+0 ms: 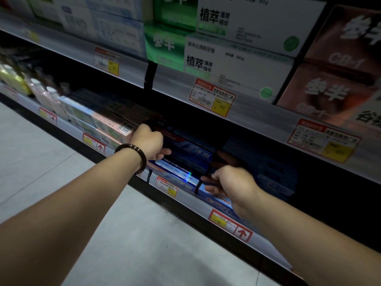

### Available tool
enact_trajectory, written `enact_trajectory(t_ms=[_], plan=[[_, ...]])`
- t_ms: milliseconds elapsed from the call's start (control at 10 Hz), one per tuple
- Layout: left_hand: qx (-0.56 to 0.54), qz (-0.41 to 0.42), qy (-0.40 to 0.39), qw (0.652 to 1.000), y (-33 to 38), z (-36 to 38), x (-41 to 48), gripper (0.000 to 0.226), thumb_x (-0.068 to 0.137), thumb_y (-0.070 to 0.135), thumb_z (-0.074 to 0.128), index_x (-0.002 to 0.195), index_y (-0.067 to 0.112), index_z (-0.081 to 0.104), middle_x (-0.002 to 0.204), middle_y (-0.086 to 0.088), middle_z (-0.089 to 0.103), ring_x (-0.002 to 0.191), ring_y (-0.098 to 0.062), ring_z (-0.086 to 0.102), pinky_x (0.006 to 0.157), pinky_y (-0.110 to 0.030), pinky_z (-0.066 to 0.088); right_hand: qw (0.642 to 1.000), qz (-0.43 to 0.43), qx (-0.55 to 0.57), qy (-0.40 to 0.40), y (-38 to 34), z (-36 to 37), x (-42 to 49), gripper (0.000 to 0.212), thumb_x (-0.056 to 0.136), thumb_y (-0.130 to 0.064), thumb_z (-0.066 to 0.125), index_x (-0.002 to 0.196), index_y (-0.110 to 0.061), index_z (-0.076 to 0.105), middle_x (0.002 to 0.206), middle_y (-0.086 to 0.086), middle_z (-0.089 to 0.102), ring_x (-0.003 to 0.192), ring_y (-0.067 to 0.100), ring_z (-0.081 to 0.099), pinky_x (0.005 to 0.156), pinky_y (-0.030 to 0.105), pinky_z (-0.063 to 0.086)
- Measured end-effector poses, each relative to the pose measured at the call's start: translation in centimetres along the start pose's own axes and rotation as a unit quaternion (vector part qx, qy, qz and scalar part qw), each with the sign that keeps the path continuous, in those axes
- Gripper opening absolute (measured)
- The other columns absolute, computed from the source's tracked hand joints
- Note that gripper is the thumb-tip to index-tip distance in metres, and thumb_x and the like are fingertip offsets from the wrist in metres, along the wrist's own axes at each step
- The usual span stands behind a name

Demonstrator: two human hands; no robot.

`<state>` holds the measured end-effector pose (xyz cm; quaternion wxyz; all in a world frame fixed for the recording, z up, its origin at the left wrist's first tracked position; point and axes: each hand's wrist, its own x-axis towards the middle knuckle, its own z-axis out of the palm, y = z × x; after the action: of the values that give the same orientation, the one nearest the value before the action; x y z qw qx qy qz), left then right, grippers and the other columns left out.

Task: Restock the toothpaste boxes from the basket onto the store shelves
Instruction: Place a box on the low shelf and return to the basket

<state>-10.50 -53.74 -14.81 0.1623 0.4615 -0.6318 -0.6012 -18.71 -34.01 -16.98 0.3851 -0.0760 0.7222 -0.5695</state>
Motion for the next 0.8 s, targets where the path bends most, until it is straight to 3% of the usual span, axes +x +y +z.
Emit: enact_trajectory(t_ms=[100, 300, 400, 500, 600, 700, 800], plan=[[0.009, 0.002, 0.006, 1.000, 0.4, 0.1, -0.7, 0.018, 0.104, 0.000, 0.034, 0.114, 0.014, 0.037, 0.123, -0.018, 0.059, 0.086, -0.028, 0.076, 0.094, -0.052, 0.059, 1.000, 0.009, 0.015, 0.002, -0.1, 0.0, -0.2, 0.046, 0.100, 0.002, 0.050, 0.124, -0.035, 0.062, 0.115, 0.016, 0.073, 0.086, 0.023, 0.075, 0.065, 0.030, 0.063], [0.021, -0.002, 0.020, 1.000, 0.4, 0.3, -0.3, 0.018, 0.105, 0.001, 0.033, 0.116, 0.015, 0.035, 0.126, -0.021, 0.060, 0.081, -0.026, 0.076, 0.091, -0.050, 0.059, 0.999, 0.020, 0.031, 0.033, -0.5, 0.4, -0.5, 0.052, 0.100, 0.006, 0.049, 0.142, -0.024, 0.058, 0.115, 0.016, 0.071, 0.083, 0.022, 0.075, 0.064, 0.030, 0.064], [0.007, 0.001, 0.018, 1.000, 0.5, 0.3, -0.6, 0.018, 0.104, 0.001, 0.033, 0.115, 0.015, 0.035, 0.125, -0.019, 0.059, 0.076, -0.024, 0.074, 0.089, -0.048, 0.060, 0.996, 0.079, 0.011, 0.032, -1.3, 0.7, -1.2, 0.040, 0.110, 0.005, 0.038, 0.148, 0.001, 0.048, 0.134, 0.025, 0.067, 0.110, 0.030, 0.073, 0.057, 0.027, 0.057], [0.006, 0.001, 0.016, 1.000, 0.1, 0.3, -0.3, 0.018, 0.104, 0.001, 0.035, 0.116, 0.015, 0.035, 0.120, -0.015, 0.058, 0.080, -0.025, 0.076, 0.091, -0.049, 0.059, 0.995, 0.097, 0.012, 0.024, -1.4, 0.8, -1.4, 0.035, 0.112, 0.003, 0.038, 0.144, 0.012, 0.047, 0.134, 0.028, 0.067, 0.093, 0.031, 0.072, 0.039, 0.021, 0.048], [0.008, 0.008, 0.015, 1.000, -0.5, 0.3, 0.0, 0.019, 0.104, 0.000, 0.037, 0.116, 0.015, 0.037, 0.103, -0.007, 0.057, 0.082, -0.025, 0.077, 0.092, -0.050, 0.061, 0.987, 0.137, 0.018, 0.076, -2.5, 1.6, -0.8, 0.033, 0.109, 0.003, 0.045, 0.141, 0.006, 0.053, 0.131, 0.027, 0.069, 0.068, 0.025, 0.062, 0.044, 0.023, 0.053], [0.003, 0.006, 0.015, 1.000, -1.5, 0.4, 0.3, 0.021, 0.102, 0.001, 0.040, 0.117, 0.015, 0.041, 0.104, -0.007, 0.059, 0.083, -0.027, 0.078, 0.088, -0.050, 0.062, 0.988, 0.109, 0.073, 0.082, -1.8, 1.3, -0.6, 0.031, 0.106, 0.003, 0.050, 0.135, -0.005, 0.060, 0.130, 0.025, 0.070, 0.095, 0.029, 0.075, 0.078, 0.034, 0.065], [0.011, 0.031, 0.051, 0.998, -1.7, 0.4, 0.0, 0.021, 0.099, 0.003, 0.046, 0.116, 0.015, 0.045, 0.120, -0.014, 0.060, 0.093, -0.037, 0.074, 0.071, -0.042, 0.064, 0.983, 0.122, 0.079, 0.110, -1.6, 1.1, -1.1, 0.012, 0.105, 0.000, 0.056, 0.099, -0.003, 0.065, 0.117, 0.023, 0.075, 0.110, 0.034, 0.074, 0.088, 0.036, 0.060]])
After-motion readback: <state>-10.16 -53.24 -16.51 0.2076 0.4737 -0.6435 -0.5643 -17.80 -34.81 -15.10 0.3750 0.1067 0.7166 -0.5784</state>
